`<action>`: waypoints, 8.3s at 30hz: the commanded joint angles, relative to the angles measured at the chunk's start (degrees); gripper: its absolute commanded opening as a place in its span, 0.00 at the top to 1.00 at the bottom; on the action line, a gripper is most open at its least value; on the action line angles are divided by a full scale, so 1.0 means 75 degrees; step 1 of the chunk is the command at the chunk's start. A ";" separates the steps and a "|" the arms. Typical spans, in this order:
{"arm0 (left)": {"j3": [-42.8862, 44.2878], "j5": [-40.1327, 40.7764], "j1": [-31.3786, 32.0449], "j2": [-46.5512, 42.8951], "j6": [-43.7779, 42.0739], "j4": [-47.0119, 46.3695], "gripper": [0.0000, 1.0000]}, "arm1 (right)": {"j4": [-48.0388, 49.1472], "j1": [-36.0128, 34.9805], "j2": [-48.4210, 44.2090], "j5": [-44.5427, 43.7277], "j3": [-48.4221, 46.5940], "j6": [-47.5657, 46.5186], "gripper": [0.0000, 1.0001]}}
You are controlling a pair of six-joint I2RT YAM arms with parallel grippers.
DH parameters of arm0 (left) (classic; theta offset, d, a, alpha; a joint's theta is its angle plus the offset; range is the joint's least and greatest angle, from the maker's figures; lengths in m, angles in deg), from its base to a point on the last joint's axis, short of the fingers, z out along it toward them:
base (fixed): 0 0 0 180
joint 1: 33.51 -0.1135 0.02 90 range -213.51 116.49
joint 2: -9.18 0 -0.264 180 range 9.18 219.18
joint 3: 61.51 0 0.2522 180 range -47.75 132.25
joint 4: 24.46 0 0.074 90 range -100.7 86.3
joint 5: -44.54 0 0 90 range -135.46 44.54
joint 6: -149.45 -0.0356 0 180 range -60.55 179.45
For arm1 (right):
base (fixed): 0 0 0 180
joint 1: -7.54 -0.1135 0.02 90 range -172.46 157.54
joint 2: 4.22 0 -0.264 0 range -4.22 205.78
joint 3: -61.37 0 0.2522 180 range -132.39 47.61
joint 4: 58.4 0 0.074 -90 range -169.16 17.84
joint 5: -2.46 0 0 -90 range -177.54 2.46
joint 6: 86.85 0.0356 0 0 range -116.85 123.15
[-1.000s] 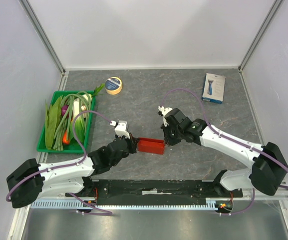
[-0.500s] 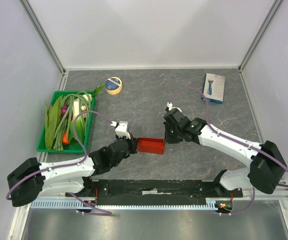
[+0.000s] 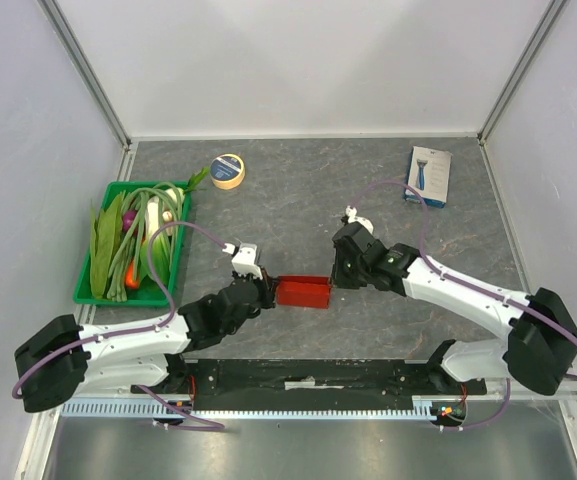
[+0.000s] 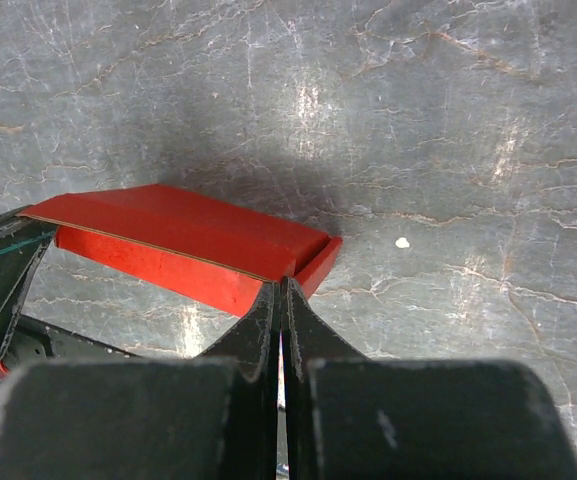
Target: Fold the paper box
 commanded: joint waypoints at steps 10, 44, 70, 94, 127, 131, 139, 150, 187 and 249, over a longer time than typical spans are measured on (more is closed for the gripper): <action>-0.0827 0.0795 0.0896 0.0231 0.1087 0.0818 0.98 | 0.2497 -0.1611 -0.1559 -0.2598 0.2711 -0.0430 1.00; 0.0602 -0.5479 0.0241 -0.3156 -0.0167 0.1080 0.39 | 0.3542 -0.1497 -0.1618 -0.2753 0.3217 -0.0605 1.00; 0.1468 -0.4652 -0.0028 0.3230 0.0138 -0.0436 0.94 | 0.3320 -0.1391 -0.1162 -0.2132 0.2631 -0.0816 1.00; 0.1222 -0.5215 -0.0403 0.3676 -0.0401 -0.0554 0.95 | 0.3259 0.2088 -0.1031 0.3721 0.2793 -0.2892 0.20; 0.0954 -0.5825 -0.2160 -0.0599 0.0195 0.1732 0.50 | 0.5706 0.2219 -0.0880 0.4569 0.3674 -0.2494 0.37; 0.0099 -0.5988 -0.2536 -0.1841 0.1039 0.1684 0.44 | 0.6038 0.2078 -0.0378 0.4876 0.3581 -0.2562 0.30; -0.0886 -0.6130 -0.2794 -0.2734 0.2059 0.1755 0.18 | 0.5853 0.2008 0.0690 0.3976 0.3253 -0.2844 0.45; -0.1239 -0.6035 -0.3181 -0.0629 0.3080 -0.0270 0.13 | 0.5089 0.1820 0.1265 0.2533 0.3216 -0.2985 0.69; -0.0277 -0.5662 -0.3181 0.2295 0.3772 -0.1608 0.49 | 0.5733 0.2711 0.1301 0.3106 0.4342 -0.2257 0.98; 0.1468 -0.7922 -0.4435 0.3255 -0.0213 -0.2346 0.98 | 0.7490 0.1539 0.0129 0.2802 0.4471 -0.2843 0.82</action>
